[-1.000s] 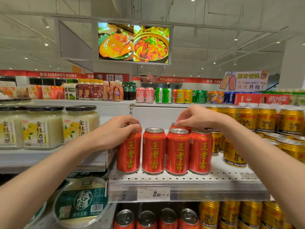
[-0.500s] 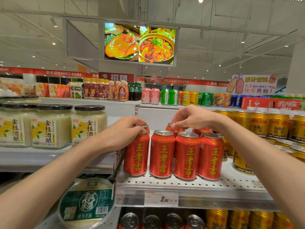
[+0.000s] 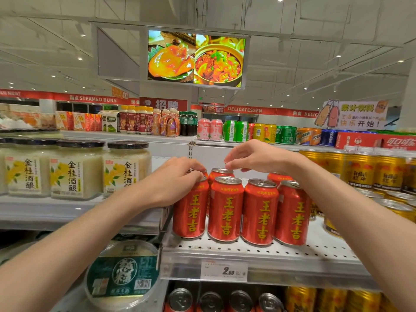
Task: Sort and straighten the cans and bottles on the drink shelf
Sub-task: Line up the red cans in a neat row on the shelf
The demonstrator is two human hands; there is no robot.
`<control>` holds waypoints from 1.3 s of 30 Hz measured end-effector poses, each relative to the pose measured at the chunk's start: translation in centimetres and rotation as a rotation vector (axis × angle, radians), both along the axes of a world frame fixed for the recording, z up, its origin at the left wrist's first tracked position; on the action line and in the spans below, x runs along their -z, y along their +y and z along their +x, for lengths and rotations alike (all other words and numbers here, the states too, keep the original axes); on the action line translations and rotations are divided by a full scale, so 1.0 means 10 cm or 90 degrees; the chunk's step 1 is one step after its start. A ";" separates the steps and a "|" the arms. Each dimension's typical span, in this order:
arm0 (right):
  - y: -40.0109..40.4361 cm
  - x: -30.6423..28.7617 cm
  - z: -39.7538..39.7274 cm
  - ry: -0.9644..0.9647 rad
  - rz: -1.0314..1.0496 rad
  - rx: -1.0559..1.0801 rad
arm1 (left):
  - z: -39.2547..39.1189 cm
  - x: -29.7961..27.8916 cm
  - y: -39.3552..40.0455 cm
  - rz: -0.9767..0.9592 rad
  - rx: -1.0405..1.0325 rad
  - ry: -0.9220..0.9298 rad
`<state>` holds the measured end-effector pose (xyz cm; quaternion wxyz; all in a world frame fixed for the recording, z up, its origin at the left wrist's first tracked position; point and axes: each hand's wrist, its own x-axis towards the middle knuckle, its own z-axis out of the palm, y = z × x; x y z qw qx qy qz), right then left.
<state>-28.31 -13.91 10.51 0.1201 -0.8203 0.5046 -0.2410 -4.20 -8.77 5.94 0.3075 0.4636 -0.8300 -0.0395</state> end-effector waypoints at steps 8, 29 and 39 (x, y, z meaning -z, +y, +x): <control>0.20 0.04 -0.60 0.107 -0.083 0.183 | -0.18 -0.15 0.03 0.021 0.026 -0.061; 0.23 0.04 -0.74 0.027 -0.009 0.190 | -0.33 -0.08 -0.09 0.038 0.032 -0.043; 0.17 0.07 -0.33 -0.034 0.016 0.116 | -0.33 -0.07 -0.10 0.030 0.029 -0.045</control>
